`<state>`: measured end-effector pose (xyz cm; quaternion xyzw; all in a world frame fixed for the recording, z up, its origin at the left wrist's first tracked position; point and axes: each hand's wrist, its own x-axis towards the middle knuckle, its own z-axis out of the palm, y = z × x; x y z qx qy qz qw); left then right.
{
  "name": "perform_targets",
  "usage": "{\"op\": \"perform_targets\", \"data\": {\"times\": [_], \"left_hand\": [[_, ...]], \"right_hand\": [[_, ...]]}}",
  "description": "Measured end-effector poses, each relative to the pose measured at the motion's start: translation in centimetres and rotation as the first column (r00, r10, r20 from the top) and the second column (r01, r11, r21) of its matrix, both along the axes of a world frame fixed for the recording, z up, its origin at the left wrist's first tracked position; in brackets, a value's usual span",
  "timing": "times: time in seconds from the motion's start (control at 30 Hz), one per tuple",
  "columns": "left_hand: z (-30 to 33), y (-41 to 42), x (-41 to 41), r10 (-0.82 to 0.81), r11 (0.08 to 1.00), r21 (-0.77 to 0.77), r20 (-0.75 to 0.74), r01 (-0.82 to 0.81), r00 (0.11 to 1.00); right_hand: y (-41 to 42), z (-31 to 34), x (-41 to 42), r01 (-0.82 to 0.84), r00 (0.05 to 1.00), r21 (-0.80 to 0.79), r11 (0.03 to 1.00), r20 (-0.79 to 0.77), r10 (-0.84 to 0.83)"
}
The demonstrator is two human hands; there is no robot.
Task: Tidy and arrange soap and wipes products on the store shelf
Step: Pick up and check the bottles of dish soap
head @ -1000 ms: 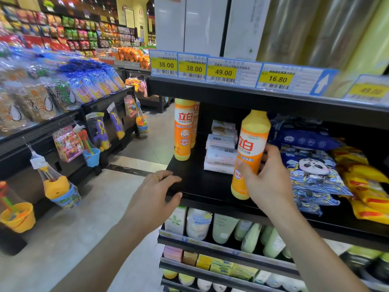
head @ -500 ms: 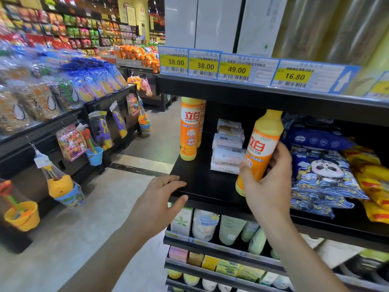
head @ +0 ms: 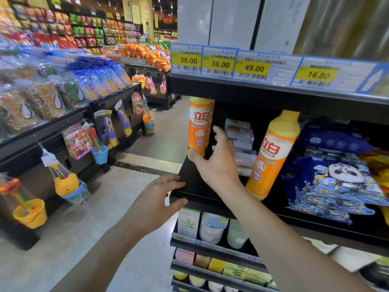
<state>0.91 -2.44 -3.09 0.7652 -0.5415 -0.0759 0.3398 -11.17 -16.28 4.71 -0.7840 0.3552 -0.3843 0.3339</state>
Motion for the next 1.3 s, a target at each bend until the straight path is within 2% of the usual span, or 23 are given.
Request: {"op": "perform_targets", "data": {"times": [0.17,0.43,0.53,0.63,0.73,0.83,1.03,1.2,1.3], "left_hand": [[-0.4,0.3,-0.2,-0.001,0.999,-0.039,-0.067,-0.002,0.998],[-0.4,0.3,-0.3,0.007,0.999,-0.041,-0.121,-0.012,0.993],[-0.2,0.1,-0.7,0.026,0.996,-0.079,-0.252,-0.047,0.967],[0.5,0.2,-1.0,0.049,0.988,-0.106,-0.469,-0.111,0.882],[1.4,0.6,-1.3,0.094,0.98,-0.102,-0.517,-0.171,0.851],[2.8,0.9,-2.0,0.032,0.975,-0.159,-0.583,-0.153,0.812],[4.8,1.5,-4.9,-0.222,0.969,-0.233,-0.674,0.082,0.705],[4.8,2.2,-7.4,-0.27,0.95,-0.302,-0.665,0.08,0.697],[4.1,2.7,-8.2,-0.265,0.954,-0.287,-0.676,0.085,0.688]], "right_hand": [[-2.4,0.3,4.5,0.086,0.994,0.003,0.996,0.062,-0.086],[-4.1,0.3,6.8,0.126,0.991,-0.025,0.992,-0.039,-0.127],[-3.6,0.3,6.3,0.138,0.988,-0.057,0.989,-0.066,-0.142],[-2.7,0.8,5.1,0.126,0.988,-0.013,0.992,-0.085,-0.127],[-1.7,1.4,2.9,0.044,0.998,0.101,0.994,-0.045,-0.04],[-0.1,1.7,0.4,-0.038,0.999,0.186,0.982,-0.015,0.042],[3.5,2.1,-3.4,-0.169,0.984,0.248,0.954,0.096,0.149],[6.3,1.8,-6.1,-0.216,0.976,0.182,0.959,0.056,0.209],[7.2,1.3,-7.4,-0.219,0.973,0.164,0.962,0.106,0.204]]}}
